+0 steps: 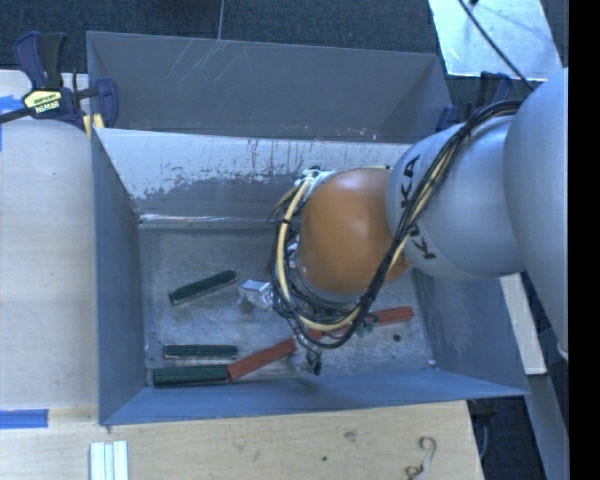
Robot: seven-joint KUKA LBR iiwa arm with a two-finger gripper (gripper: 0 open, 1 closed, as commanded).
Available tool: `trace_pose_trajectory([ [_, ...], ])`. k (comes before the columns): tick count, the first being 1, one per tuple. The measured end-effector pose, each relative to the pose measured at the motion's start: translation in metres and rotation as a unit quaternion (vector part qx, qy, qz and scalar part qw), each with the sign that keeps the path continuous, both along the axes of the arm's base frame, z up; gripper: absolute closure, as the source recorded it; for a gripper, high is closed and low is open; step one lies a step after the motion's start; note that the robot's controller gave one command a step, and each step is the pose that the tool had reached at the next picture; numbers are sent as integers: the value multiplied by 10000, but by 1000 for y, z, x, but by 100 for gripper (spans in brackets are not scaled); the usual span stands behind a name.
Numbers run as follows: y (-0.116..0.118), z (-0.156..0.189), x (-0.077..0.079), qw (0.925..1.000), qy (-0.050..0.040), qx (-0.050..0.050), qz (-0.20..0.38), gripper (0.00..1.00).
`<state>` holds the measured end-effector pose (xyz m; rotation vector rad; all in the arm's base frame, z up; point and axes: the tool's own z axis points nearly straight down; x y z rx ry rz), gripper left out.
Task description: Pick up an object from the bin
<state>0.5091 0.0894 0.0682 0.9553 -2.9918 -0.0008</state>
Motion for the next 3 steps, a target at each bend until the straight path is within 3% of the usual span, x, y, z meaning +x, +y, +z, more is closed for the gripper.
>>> trace_pose_trajectory([
  [1, 0, 0, 0, 10000, -5, 1, -17, 0],
  [2, 0, 2, 1, 10000, -21, 6, -22, 100],
  [3, 0, 27, 3, 10000, -32, 6, -45, 100],
])
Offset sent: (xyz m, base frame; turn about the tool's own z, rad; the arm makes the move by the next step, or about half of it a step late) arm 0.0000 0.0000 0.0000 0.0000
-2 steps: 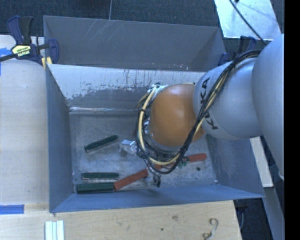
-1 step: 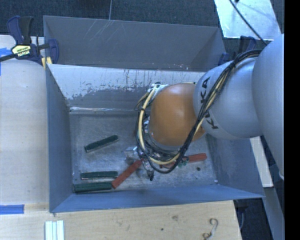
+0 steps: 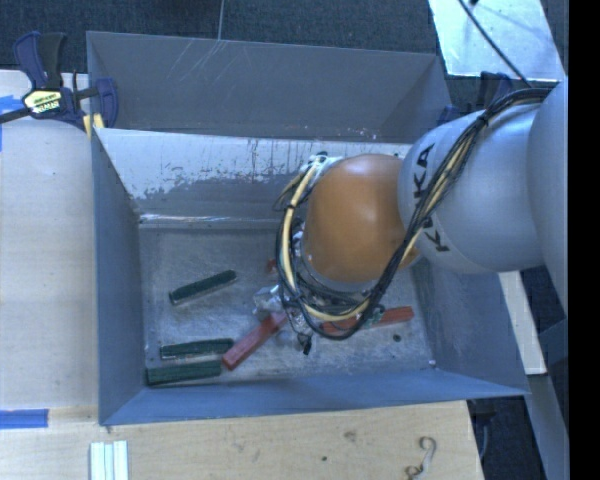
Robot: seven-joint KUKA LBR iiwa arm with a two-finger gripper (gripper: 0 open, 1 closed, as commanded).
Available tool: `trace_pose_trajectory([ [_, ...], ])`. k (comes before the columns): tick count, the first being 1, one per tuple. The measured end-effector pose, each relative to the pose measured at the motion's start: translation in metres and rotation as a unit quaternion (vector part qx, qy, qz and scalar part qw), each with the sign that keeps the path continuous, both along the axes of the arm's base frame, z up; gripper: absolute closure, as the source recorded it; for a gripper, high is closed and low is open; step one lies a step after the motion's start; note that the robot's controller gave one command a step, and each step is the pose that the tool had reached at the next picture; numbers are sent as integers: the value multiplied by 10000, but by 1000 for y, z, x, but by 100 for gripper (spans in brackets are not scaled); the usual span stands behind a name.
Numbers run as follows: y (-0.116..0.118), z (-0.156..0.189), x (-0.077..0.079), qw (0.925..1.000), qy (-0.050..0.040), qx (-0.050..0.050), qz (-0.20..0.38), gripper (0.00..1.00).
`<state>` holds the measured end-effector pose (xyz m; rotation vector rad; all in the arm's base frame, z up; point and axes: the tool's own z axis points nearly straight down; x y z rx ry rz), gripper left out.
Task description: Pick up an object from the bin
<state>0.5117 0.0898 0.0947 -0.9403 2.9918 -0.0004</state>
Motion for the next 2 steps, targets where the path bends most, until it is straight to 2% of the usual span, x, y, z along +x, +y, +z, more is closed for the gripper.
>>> trace_pose_trajectory([
  [1, 0, 36, 1, 10000, -5, 1, -23, 100],
  [2, 1, 57, 3, 10000, -3, 0, -44, 100],
])
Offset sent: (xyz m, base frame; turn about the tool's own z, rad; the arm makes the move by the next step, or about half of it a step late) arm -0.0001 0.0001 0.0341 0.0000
